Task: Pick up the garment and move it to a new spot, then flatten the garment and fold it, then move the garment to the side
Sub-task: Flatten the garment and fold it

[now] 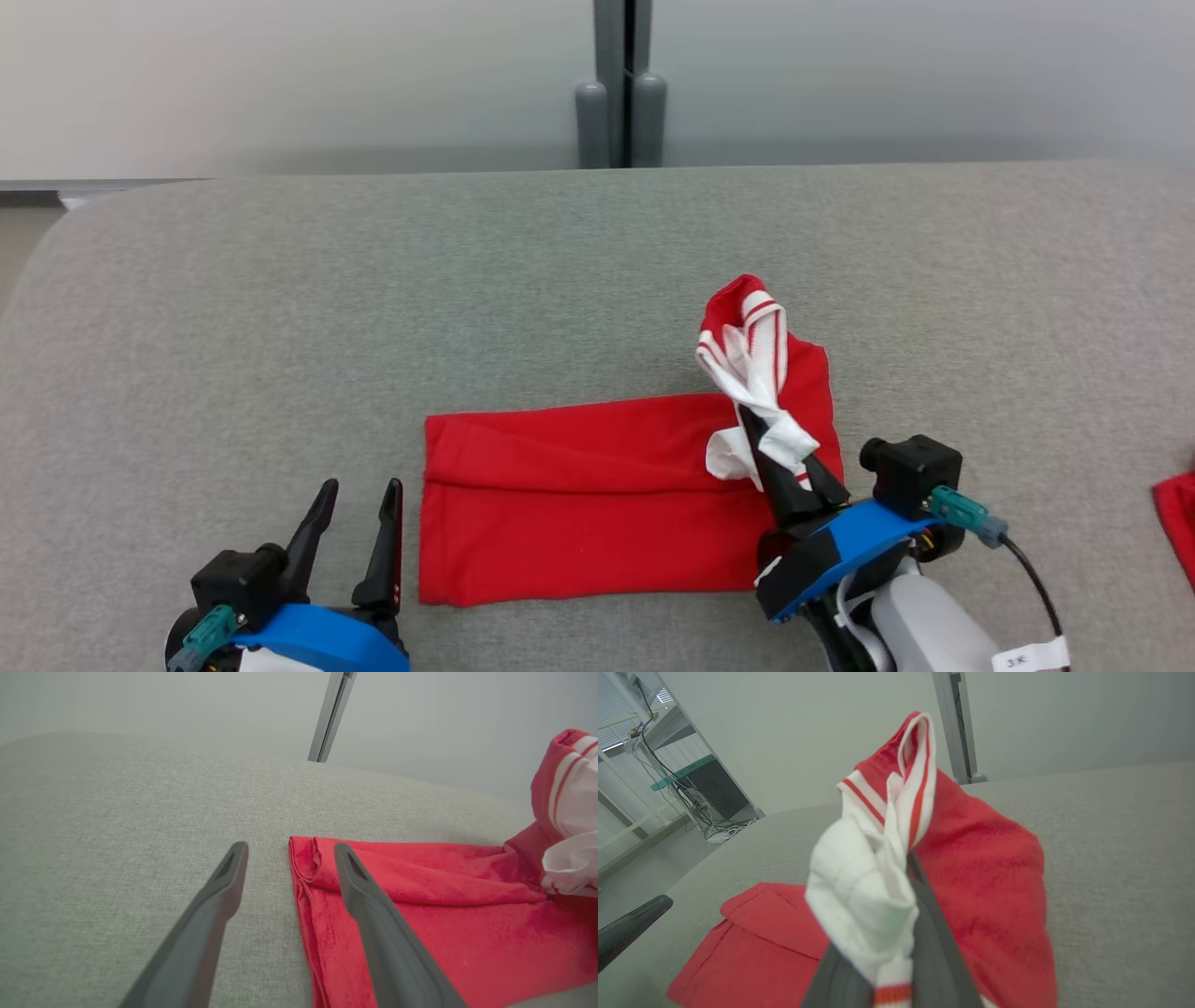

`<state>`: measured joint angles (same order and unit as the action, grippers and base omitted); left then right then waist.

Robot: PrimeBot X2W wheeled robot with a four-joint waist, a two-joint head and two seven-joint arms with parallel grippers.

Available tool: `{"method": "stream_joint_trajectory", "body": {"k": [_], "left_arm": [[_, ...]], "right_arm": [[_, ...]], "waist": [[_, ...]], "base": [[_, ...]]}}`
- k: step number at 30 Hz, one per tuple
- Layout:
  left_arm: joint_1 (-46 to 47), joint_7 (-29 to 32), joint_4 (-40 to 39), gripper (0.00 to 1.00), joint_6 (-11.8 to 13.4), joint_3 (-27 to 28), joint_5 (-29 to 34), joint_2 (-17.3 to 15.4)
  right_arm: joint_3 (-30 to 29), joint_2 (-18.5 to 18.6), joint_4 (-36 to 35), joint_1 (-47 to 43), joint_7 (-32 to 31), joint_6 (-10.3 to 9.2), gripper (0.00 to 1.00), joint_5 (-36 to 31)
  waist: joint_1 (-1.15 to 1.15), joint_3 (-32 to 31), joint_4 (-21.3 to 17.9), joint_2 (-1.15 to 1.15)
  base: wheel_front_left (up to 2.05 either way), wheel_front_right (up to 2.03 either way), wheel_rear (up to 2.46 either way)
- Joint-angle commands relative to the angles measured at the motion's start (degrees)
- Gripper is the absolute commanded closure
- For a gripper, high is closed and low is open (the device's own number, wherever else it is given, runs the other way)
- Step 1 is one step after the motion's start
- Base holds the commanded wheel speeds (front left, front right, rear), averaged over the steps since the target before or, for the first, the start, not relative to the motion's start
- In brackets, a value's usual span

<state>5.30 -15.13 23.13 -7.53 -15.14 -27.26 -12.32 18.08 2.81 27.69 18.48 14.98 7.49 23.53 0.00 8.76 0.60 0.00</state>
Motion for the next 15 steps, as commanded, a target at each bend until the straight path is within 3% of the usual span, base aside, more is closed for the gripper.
{"method": "stream_joint_trajectory", "body": {"k": [1,9,15], "left_arm": [[0.86,0.03,0.35,0.00,0.08,-0.50,-0.26,-0.01],[1.95,0.03,2.39,0.00,0.08,-3.21,-1.37,0.16],[2.52,0.03,3.46,0.00,0.08,-4.64,-2.04,0.27]], "right_arm": [[1.94,0.24,0.87,1.29,0.14,0.00,1.00,1.44],[13.36,0.21,7.80,7.55,0.10,0.01,1.00,8.42],[16.97,0.24,12.61,11.35,0.22,0.01,1.00,12.32]], "waist": [[0.00,0.20,1.89,0.00],[0.00,-0.41,12.19,0.00],[0.00,-0.61,17.86,0.00]], "base": [[0.00,0.00,0.00],[0.00,0.00,0.00],[0.00,0.00,0.00]]}}
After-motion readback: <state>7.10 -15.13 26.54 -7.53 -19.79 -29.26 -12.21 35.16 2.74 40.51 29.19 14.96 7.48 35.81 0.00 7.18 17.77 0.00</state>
